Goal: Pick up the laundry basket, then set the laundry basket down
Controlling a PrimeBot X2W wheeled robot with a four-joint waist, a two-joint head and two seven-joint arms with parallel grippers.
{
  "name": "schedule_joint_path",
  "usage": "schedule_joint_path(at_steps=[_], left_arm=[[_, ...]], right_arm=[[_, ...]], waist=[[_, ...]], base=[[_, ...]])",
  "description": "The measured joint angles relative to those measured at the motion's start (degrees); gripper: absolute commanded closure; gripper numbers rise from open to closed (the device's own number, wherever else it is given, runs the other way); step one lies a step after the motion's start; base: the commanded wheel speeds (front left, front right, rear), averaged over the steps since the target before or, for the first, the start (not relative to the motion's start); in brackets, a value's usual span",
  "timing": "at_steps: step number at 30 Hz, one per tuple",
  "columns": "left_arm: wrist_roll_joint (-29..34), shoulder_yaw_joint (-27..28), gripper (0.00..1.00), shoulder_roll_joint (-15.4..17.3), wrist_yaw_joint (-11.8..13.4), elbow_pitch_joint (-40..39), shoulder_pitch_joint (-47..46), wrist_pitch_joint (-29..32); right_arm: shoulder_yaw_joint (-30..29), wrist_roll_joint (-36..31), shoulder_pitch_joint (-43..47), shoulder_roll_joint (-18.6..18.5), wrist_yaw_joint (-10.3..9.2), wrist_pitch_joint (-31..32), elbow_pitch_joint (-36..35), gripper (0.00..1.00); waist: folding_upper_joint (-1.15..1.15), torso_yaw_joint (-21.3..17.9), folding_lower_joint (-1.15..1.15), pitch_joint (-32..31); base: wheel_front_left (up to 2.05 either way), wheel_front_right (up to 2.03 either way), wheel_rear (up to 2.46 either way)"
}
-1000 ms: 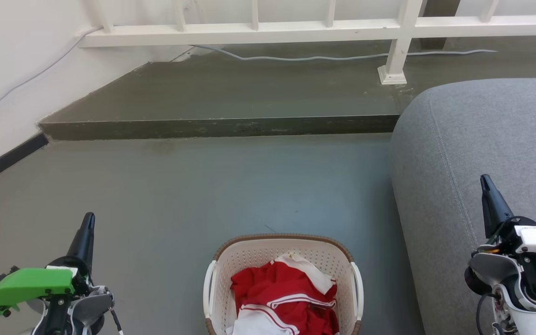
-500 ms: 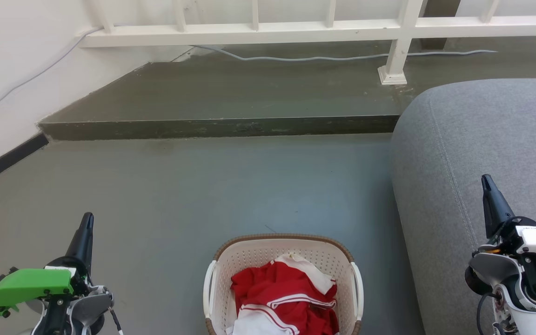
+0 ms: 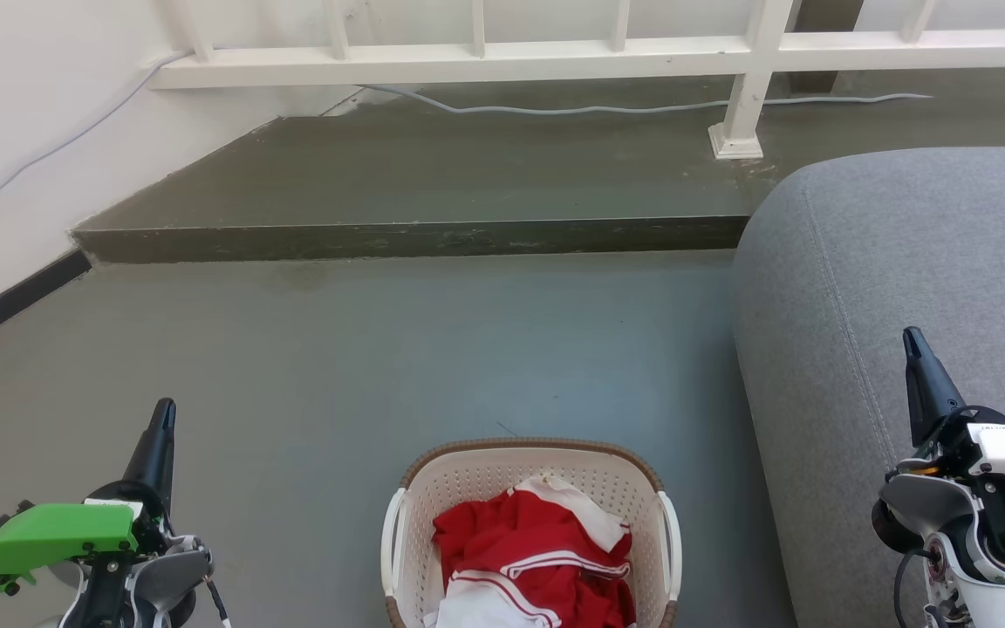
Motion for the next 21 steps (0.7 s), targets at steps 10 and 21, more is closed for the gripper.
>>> schedule_joint_path(at_steps=[10,21], left_arm=[[0.0,0.0,1.00,0.0,0.0,0.0,0.0,0.0],[0.0,0.0,1.00,0.0,0.0,0.0,0.0,0.0]], right_arm=[[0.0,0.0,0.0,0.0,0.00,0.0,0.0,1.00],[0.0,0.0,0.0,0.0,0.00,0.0,0.0,1.00]], waist=[[0.00,0.0,0.00,0.0],[0.00,0.0,0.00,0.0]], base=[[0.00,0.00,0.00],[0.00,0.00,0.00]])
